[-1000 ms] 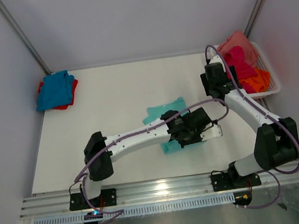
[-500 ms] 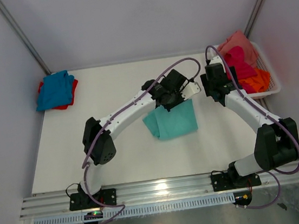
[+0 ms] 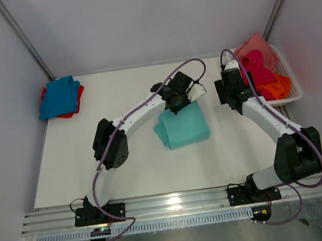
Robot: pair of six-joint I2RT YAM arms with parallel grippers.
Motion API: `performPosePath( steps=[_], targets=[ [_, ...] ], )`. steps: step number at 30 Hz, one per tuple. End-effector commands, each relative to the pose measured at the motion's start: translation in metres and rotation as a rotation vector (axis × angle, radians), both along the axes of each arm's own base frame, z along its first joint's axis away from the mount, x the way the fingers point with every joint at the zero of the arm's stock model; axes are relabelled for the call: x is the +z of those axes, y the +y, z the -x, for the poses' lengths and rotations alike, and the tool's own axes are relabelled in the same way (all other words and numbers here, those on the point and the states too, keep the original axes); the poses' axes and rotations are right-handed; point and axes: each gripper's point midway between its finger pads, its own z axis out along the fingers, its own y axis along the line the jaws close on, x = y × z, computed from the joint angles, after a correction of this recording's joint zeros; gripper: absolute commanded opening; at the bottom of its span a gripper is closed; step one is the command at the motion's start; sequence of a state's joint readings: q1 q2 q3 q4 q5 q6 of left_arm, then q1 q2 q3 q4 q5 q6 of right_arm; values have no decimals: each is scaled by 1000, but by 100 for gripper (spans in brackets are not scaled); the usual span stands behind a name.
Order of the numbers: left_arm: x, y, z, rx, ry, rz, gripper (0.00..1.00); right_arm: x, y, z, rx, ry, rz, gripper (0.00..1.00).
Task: Fold and stack the t-shirts
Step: Fold the tshirt
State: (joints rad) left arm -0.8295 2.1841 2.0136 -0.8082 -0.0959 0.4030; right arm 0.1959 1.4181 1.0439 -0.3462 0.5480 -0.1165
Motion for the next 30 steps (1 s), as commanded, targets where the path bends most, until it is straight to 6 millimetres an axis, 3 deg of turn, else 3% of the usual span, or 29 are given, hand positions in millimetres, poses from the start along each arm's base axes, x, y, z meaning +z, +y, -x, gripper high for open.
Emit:
performPosePath(
  steps=[1,12,24,30],
  targets=[
    [8,5,-37,37,-79,37,0,11,3,0,-2,-49,-41,99],
    [-26,21,-77,79,-103,12,0,7,17,1,69,-26,-96,99],
    [-63,22,-105,111,-142,-10,0,2,62,16,321,25,-247,99],
    [-71,23,-111,139,-148,-5,0,2,80,28,445,47,-290,99]
  ],
)
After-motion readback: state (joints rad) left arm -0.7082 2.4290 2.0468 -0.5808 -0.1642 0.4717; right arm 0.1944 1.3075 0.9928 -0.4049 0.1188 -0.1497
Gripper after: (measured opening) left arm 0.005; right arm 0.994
